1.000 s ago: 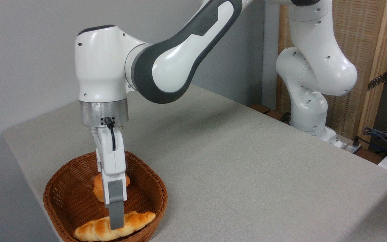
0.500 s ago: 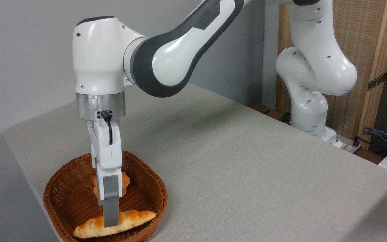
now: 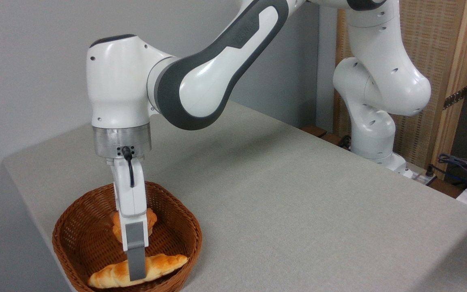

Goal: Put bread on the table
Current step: 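Close the gripper around the middle of the long bread roll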

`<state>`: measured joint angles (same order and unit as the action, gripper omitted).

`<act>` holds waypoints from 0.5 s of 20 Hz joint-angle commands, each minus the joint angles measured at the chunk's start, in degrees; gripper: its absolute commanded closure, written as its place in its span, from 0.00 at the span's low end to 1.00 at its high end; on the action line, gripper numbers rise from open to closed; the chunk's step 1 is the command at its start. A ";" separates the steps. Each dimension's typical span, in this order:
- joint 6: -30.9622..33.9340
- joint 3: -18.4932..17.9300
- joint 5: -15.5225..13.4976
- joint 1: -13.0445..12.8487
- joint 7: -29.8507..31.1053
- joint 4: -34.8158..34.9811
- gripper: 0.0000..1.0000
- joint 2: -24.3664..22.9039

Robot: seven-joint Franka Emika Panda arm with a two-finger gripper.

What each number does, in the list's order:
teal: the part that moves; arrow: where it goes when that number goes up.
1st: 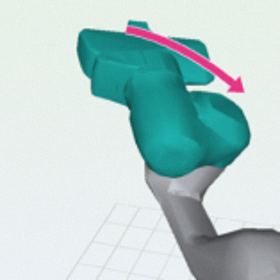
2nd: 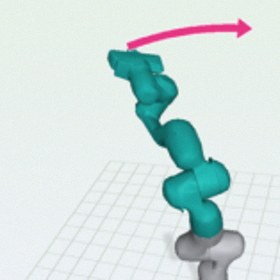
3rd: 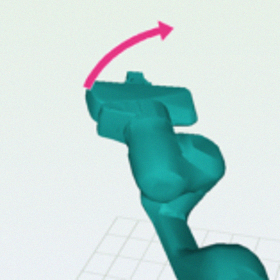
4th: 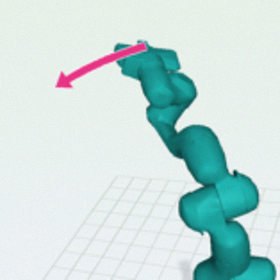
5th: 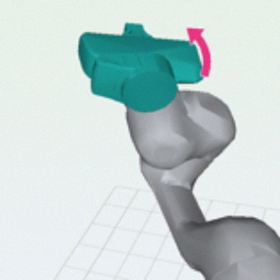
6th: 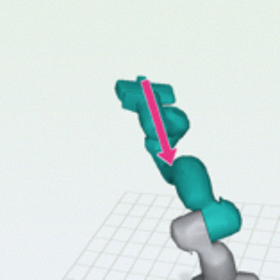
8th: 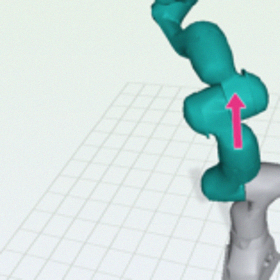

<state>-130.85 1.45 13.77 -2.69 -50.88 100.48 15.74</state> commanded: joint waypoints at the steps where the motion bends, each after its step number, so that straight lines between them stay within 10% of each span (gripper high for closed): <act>1: -0.28 0.04 -0.32 -0.03 -1.94 -0.02 0.00 0.08; 3: -0.28 0.04 -0.32 -0.03 -1.94 -0.02 0.09 0.08; 7: -0.28 0.04 -0.32 -0.03 -2.03 -0.02 0.71 -0.09; 10: -0.20 0.04 -0.32 -0.03 -2.03 -0.02 0.73 -0.09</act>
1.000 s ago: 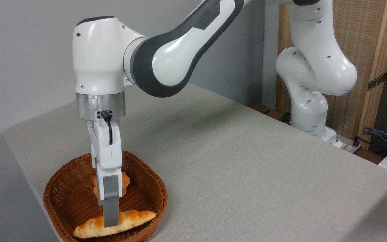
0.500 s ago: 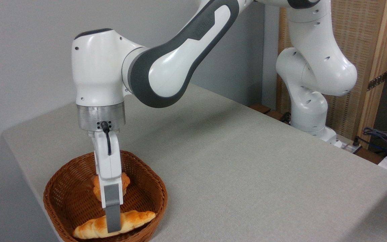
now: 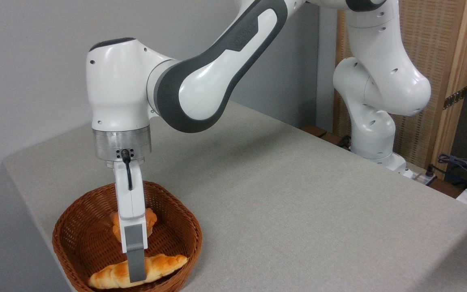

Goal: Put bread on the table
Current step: 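Close the gripper around the middle of the long bread roll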

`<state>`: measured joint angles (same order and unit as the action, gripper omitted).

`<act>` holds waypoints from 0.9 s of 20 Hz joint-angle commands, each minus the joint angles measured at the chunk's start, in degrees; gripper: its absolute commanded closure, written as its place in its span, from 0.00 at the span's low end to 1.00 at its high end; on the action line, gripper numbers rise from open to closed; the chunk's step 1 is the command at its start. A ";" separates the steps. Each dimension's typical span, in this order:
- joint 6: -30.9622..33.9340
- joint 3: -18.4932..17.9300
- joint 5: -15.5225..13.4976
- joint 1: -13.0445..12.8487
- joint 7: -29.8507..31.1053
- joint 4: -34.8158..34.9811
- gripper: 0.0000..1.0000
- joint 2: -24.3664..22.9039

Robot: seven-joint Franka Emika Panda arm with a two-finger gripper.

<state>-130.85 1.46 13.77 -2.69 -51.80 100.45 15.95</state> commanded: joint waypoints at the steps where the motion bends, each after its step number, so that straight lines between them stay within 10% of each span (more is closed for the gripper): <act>1: -0.20 0.03 -0.32 -0.03 -1.11 0.01 0.72 -0.39; 18: 1.56 0.12 -3.39 -0.03 1.35 -0.16 0.67 -2.23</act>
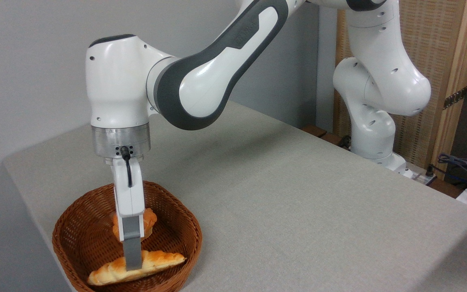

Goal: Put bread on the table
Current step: 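Close the gripper around the middle of the long bread roll, then lift the bread roll out of the basket and carry it beside the basket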

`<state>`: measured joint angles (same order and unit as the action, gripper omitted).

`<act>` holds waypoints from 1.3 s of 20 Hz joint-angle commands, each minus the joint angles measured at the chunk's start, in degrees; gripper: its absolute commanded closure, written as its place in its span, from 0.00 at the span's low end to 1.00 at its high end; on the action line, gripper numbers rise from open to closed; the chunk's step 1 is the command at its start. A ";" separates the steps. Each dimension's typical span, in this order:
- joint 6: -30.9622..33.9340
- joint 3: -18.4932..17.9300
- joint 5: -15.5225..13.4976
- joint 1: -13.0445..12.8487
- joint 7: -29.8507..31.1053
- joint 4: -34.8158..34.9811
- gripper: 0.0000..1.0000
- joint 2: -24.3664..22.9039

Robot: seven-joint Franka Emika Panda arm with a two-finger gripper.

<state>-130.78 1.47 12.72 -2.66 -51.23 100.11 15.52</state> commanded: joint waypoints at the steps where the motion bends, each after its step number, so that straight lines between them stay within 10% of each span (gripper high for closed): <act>1: 2.11 0.03 -2.88 -0.07 0.78 0.17 0.67 -2.59; 26: 34.44 -1.03 -13.07 0.37 1.56 -0.35 0.65 -17.01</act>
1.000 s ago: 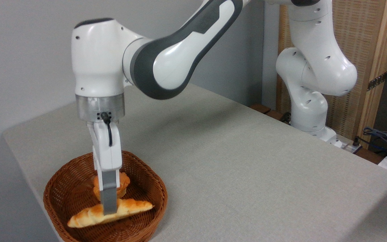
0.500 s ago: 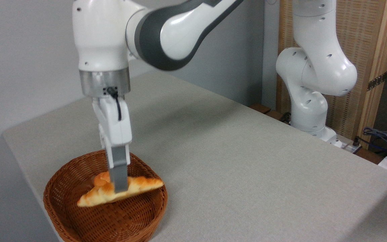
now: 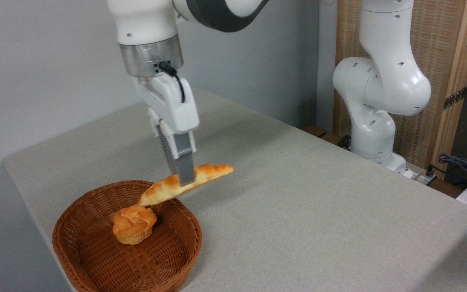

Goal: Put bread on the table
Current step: 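Lift the bread roll out of the basket and carry it beside the basket, then lower the bread roll onto the table and open the gripper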

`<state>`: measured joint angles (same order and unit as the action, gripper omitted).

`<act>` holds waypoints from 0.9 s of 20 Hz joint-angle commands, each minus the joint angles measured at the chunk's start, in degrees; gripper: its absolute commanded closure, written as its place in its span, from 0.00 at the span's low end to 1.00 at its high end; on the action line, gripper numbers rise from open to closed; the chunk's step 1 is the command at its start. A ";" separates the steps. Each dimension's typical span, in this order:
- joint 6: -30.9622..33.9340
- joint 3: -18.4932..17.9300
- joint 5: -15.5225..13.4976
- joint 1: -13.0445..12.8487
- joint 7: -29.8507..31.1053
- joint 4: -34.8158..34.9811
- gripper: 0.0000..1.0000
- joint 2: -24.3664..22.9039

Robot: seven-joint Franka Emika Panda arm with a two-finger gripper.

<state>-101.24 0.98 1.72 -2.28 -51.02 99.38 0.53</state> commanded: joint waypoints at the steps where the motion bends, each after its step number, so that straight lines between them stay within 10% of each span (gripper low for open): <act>1: 6.92 -0.45 -2.07 -0.01 1.71 0.55 0.65 -2.20; 7: 13.09 0.25 -2.16 -0.36 1.62 1.25 0.53 -2.99; 9: 13.62 0.43 -2.16 -0.54 1.54 1.52 0.05 -2.99; 10: 13.53 0.60 -2.16 -0.54 1.45 1.52 0.00 -2.99; 18: 13.44 1.04 -2.25 -0.62 1.18 1.52 0.00 -2.56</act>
<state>-88.54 2.12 0.65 -2.82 -50.30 100.65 -1.42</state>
